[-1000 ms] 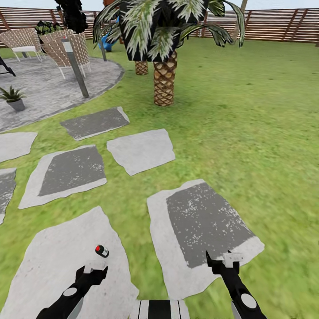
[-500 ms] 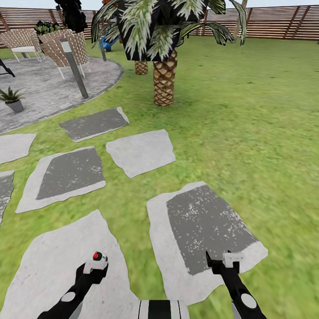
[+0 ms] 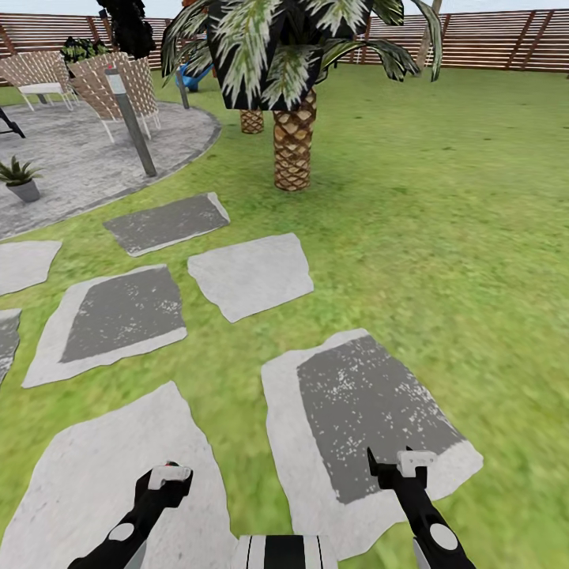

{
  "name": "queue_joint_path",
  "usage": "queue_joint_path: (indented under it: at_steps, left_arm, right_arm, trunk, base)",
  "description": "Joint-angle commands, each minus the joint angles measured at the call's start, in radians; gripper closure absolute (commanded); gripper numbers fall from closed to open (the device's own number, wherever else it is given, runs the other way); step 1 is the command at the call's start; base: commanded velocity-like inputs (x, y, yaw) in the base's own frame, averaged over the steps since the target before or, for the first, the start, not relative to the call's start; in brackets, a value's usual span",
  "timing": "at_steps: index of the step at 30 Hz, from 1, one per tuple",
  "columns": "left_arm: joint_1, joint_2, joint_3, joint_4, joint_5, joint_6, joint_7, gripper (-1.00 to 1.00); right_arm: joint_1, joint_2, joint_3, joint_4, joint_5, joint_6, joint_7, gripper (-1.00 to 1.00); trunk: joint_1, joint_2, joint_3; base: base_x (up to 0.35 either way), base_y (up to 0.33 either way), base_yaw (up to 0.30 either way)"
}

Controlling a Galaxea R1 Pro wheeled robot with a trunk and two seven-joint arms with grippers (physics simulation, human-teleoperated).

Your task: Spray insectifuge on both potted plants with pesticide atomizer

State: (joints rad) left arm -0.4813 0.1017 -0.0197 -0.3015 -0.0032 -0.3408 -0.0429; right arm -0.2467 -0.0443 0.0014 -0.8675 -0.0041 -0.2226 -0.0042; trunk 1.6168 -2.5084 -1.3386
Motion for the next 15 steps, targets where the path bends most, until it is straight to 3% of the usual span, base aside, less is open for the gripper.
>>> queue_joint_path:
  at_steps: [1, 5, 11, 15]
  left_arm:
    - [-0.001, 0.0, -0.002, 0.001, -0.001, -0.003, -0.001, -1.0]
    - [-0.002, 0.001, -0.002, 0.001, 0.0, -0.003, -0.001, -1.0]
    - [-0.002, 0.001, 0.001, 0.001, 0.009, -0.004, 0.0, -1.0]
    - [-0.002, 0.001, 0.001, 0.001, 0.009, -0.005, 0.0, -1.0]
  right_arm:
    - [0.0, 0.0, 0.0, 0.001, 0.0, -0.003, 0.0, -1.0]
    - [0.0, 0.0, 0.0, 0.001, 0.0, -0.003, 0.0, -1.0]
    - [0.0, 0.001, 0.0, 0.001, 0.0, -0.002, 0.0, -1.0]
    - [0.0, 0.0, 0.0, 0.001, 0.0, -0.002, 0.0, -1.0]
  trunk:
    - [0.0, 0.0, -0.001]
    - [0.0, 0.0, -0.001]
    - [0.003, -0.002, -0.031]
    - [0.003, -0.002, -0.036]
  base:
    - [0.004, 0.0, 0.0]
    - [0.001, 0.0, 0.0]
    - [0.0, 0.0, 0.0]
    - [0.0, 0.0, 0.0]
